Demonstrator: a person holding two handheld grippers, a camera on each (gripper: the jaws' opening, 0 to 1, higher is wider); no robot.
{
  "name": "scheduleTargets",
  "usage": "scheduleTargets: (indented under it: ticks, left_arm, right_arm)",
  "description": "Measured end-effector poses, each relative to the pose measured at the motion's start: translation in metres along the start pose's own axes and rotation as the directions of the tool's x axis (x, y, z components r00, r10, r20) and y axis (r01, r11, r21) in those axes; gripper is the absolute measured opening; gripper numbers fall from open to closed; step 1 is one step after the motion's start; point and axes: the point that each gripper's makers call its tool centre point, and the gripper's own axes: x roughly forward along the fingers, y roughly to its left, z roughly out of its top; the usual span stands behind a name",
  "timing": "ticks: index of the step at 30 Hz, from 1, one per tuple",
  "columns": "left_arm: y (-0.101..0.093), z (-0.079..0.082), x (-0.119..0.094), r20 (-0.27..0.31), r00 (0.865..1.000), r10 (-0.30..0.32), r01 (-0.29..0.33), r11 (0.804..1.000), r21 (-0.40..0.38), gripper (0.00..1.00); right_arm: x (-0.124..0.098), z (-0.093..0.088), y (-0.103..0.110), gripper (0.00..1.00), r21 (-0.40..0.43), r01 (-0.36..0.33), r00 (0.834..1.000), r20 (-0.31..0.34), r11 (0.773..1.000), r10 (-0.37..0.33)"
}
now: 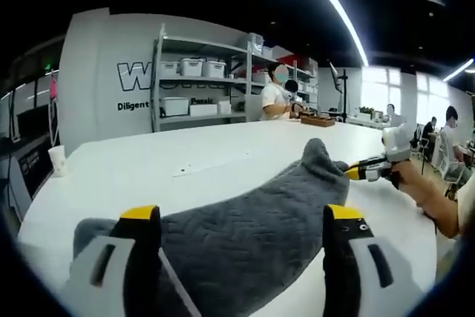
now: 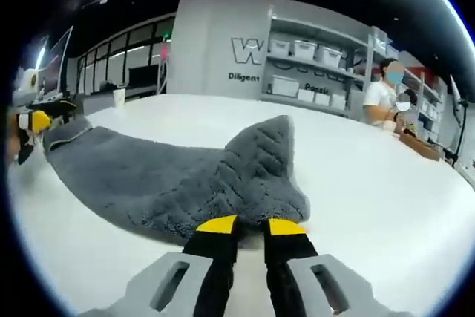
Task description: Open the folded towel by lifting each exposed corner and separating the folded layers until the towel lies flat within the target outline without major curled edges
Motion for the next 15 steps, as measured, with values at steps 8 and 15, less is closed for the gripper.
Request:
scheduleTargets:
  ticks: [8,15]
  left_arm:
    - [0.000,-0.002,0.001,-0.007,1.000,0.001,-0.001,1.000,0.000,0.88]
    - [0.004,-0.004,0.000,-0.018,1.000,0.013,-0.013,1.000,-0.001,0.88]
  right_arm:
    - [-0.011,-0.007,-0.031,0.60,0.038,0.139,0.990,-0.036,0.990,-0.138]
    - [-0.017,0.005,-0.029,0.77,0.073,0.128,0.992,0.009,0.989,-0.129]
